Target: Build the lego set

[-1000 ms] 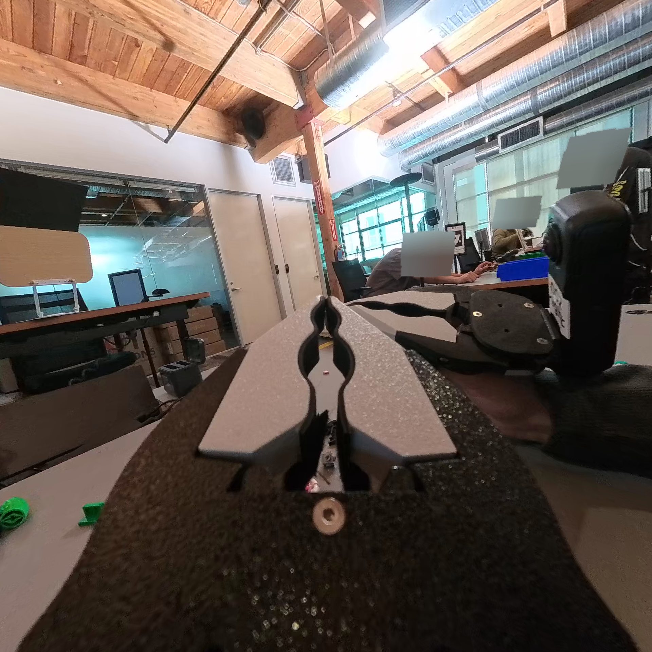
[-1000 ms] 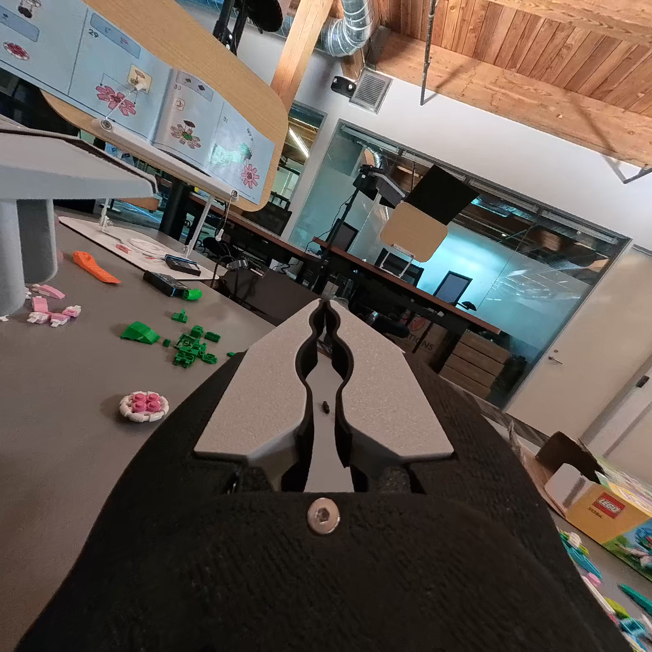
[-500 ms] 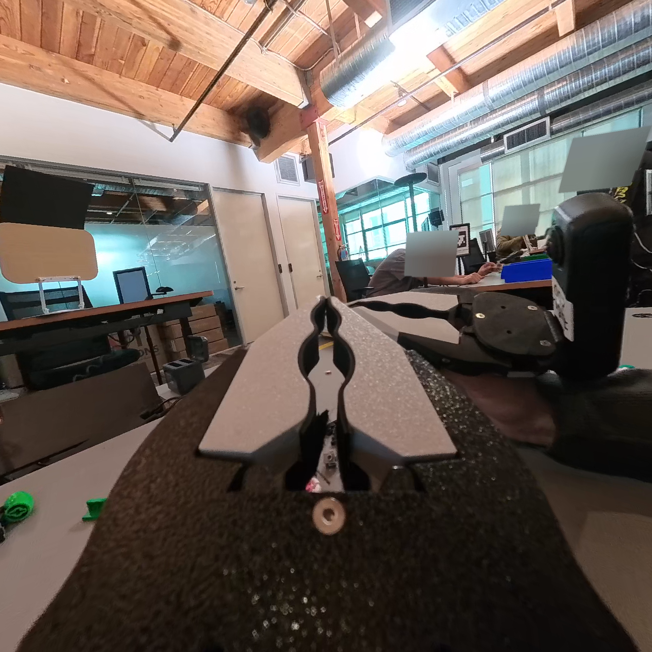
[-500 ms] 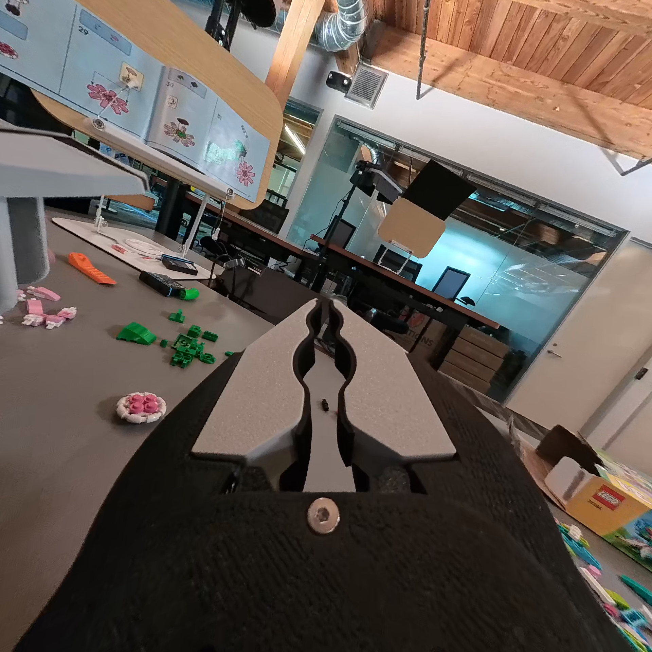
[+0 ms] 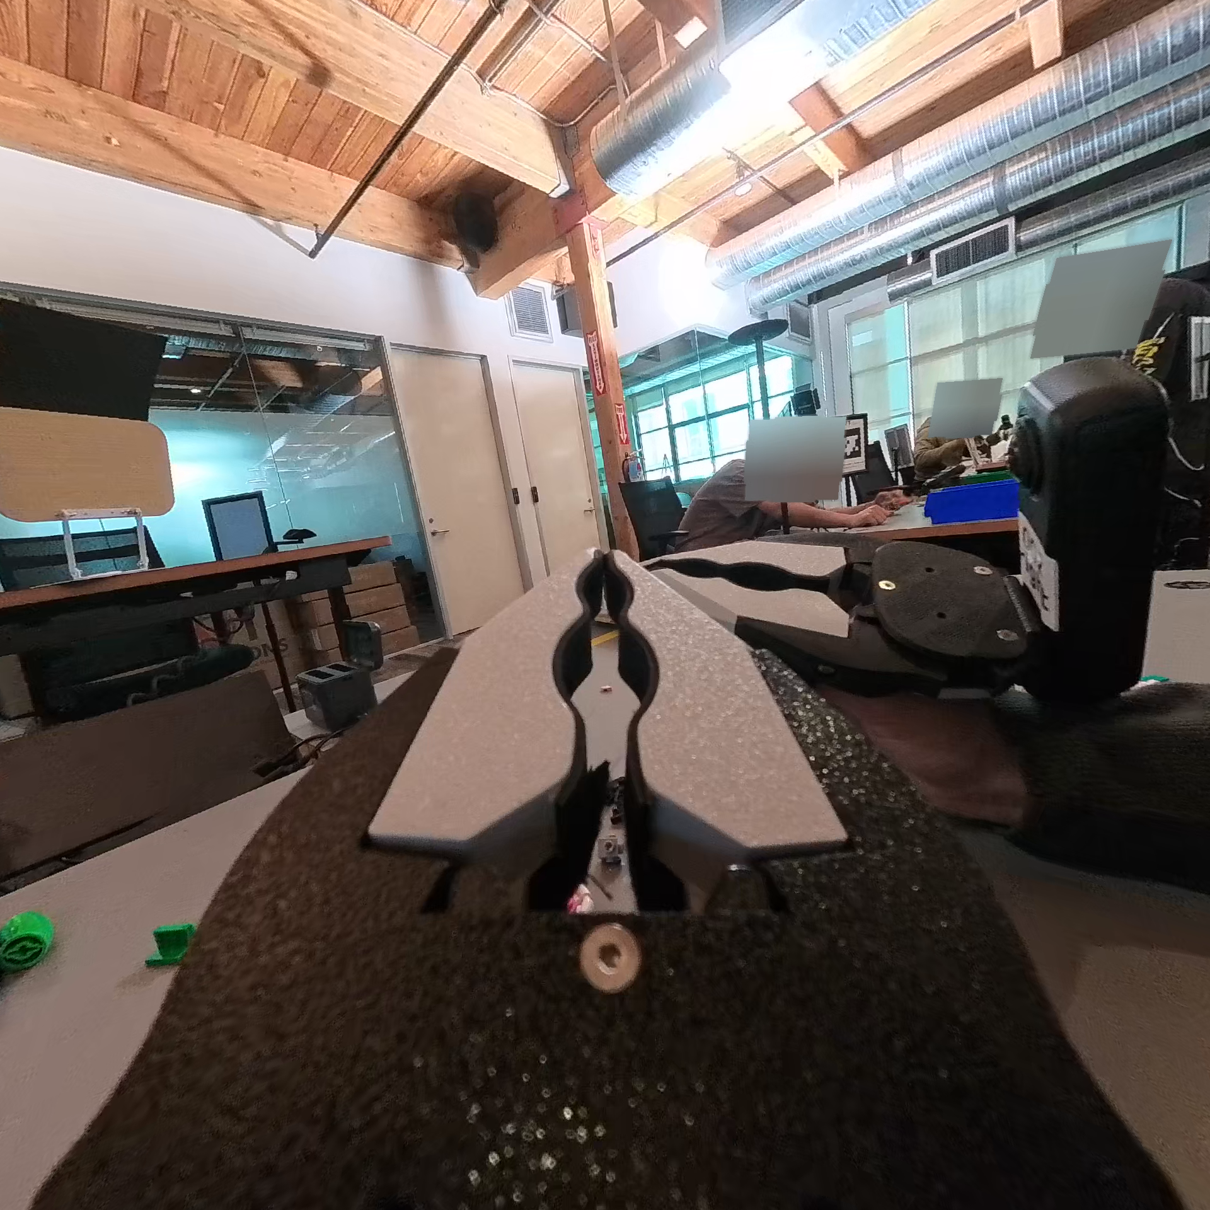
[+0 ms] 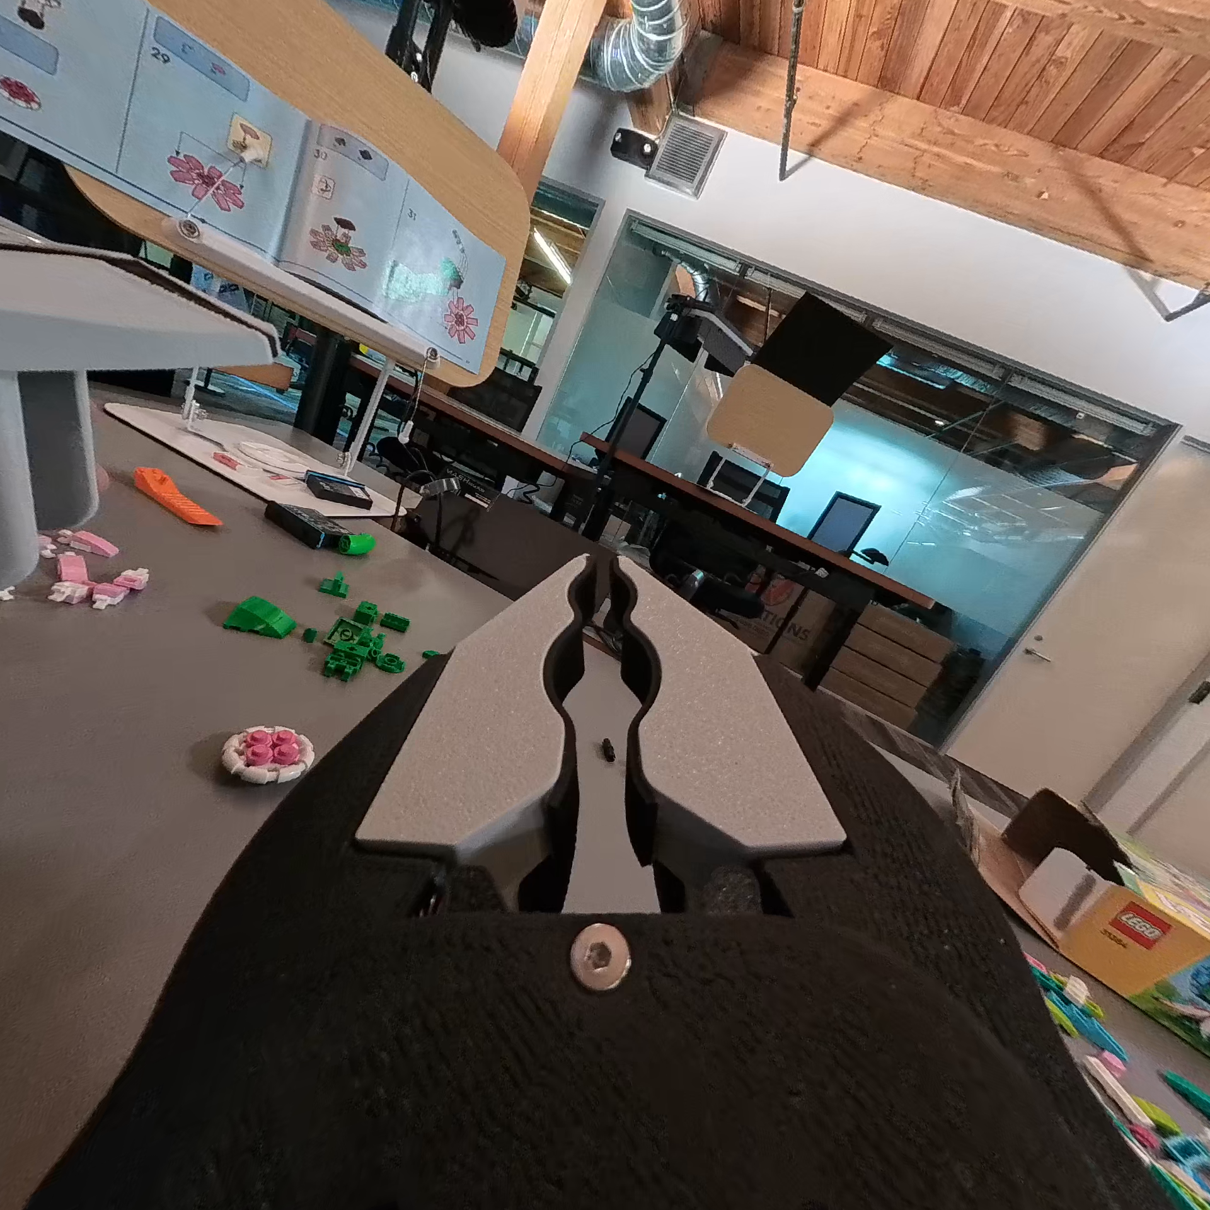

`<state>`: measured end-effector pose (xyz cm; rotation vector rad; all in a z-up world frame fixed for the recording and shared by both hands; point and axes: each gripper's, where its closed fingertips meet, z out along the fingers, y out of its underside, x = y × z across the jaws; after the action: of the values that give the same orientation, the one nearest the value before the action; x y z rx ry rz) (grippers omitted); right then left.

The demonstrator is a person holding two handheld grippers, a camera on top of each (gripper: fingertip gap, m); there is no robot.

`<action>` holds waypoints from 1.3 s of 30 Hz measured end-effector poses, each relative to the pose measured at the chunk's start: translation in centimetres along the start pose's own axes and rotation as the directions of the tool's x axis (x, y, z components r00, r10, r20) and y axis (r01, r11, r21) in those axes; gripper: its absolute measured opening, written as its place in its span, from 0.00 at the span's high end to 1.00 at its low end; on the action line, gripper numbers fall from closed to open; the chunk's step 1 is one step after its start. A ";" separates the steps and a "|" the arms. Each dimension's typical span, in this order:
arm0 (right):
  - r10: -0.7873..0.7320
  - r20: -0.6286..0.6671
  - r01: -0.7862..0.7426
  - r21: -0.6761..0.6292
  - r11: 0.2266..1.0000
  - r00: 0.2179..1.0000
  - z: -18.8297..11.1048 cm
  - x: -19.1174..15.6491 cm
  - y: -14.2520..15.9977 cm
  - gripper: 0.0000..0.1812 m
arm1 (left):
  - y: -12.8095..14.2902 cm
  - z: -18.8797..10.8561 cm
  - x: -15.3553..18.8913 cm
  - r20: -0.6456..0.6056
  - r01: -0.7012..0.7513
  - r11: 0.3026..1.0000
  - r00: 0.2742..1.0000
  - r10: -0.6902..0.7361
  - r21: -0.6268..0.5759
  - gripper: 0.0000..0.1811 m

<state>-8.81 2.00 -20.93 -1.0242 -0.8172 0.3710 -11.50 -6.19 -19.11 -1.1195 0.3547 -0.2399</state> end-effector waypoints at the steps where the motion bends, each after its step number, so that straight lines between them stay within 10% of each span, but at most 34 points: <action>1: 0.001 0.000 -0.001 0.000 1.000 1.000 0.0 0.0 0.0 0.99 | 0.0 0.0 0.0 0.000 0.000 1.000 1.000 0.000 0.000 1.00; 17: 0.023 -0.014 -0.024 -0.006 1.000 1.000 0.2 0.6 0.5 0.99 | 0.1 0.2 0.6 -0.023 -0.033 0.999 0.999 0.033 -0.004 1.00; 23: -0.213 -0.019 0.212 -0.066 0.975 0.977 -0.2 1.7 -0.6 0.88 | 0.2 0.3 0.9 -0.045 -0.035 0.998 0.998 0.033 -0.045 1.00; 27: -0.081 -0.002 0.080 -0.054 0.995 0.997 -2.4 2.2 -3.5 0.80 | 0.7 1.2 0.0 -0.017 0.004 0.988 1.000 -0.007 -0.155 1.00; 34: 0.490 0.158 -0.493 -0.023 0.870 0.857 -6.3 -1.0 -11.0 0.49 | 1.1 3.5 -2.9 0.152 0.063 0.934 0.988 -0.009 -0.352 0.63; 39: 0.566 0.300 -0.519 -0.227 0.824 0.768 -6.6 -6.7 -12.6 0.41 | 2.5 4.5 -4.8 0.297 0.066 0.875 0.950 0.091 -0.480 0.35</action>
<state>-9.47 -12.39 -14.65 -1.3400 -0.8610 1.0430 -14.07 0.32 -18.91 -1.6287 0.1373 0.0500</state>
